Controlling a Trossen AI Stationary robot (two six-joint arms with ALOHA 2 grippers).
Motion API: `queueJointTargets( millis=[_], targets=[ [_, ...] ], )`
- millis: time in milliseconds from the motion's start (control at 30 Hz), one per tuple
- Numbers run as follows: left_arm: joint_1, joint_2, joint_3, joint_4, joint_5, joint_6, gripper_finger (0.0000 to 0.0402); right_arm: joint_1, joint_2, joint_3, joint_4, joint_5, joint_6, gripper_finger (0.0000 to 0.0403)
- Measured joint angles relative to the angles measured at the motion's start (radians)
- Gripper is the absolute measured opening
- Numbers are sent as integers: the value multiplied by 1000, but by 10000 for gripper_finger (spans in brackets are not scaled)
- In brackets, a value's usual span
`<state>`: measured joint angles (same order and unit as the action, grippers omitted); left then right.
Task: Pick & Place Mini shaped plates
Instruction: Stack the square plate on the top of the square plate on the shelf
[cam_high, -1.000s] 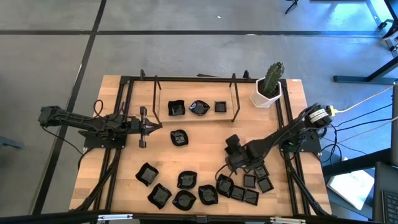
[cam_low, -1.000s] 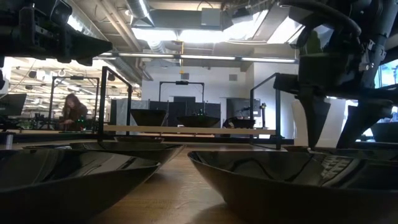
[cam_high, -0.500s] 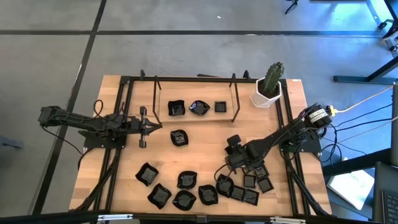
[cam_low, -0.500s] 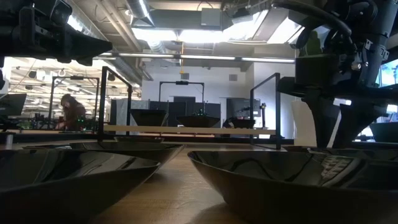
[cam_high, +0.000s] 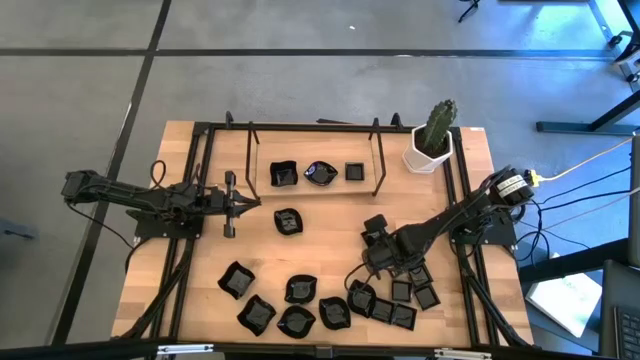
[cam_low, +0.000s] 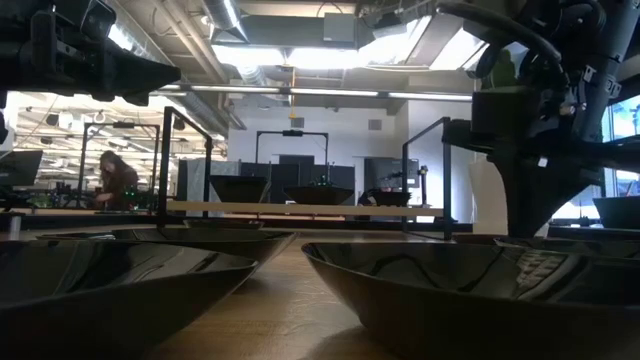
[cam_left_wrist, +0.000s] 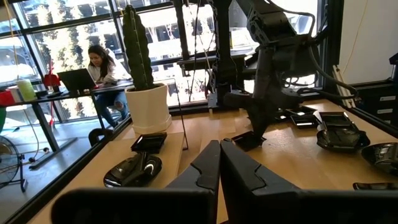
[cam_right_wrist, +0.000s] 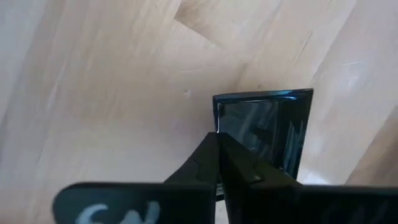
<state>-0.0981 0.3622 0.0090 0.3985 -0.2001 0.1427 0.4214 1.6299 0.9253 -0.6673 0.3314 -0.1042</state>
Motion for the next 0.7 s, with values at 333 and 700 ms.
queueJointTargets(
  millis=[333, 700],
  targets=[
    [0, 0, 0, 0, 0, 0, 8, 11, 0, 95, -115, 106, 5, 3],
    [0, 0, 0, 0, 0, 0, 6, 18, -3, 313, -244, 426, 119, 2]
  ],
)
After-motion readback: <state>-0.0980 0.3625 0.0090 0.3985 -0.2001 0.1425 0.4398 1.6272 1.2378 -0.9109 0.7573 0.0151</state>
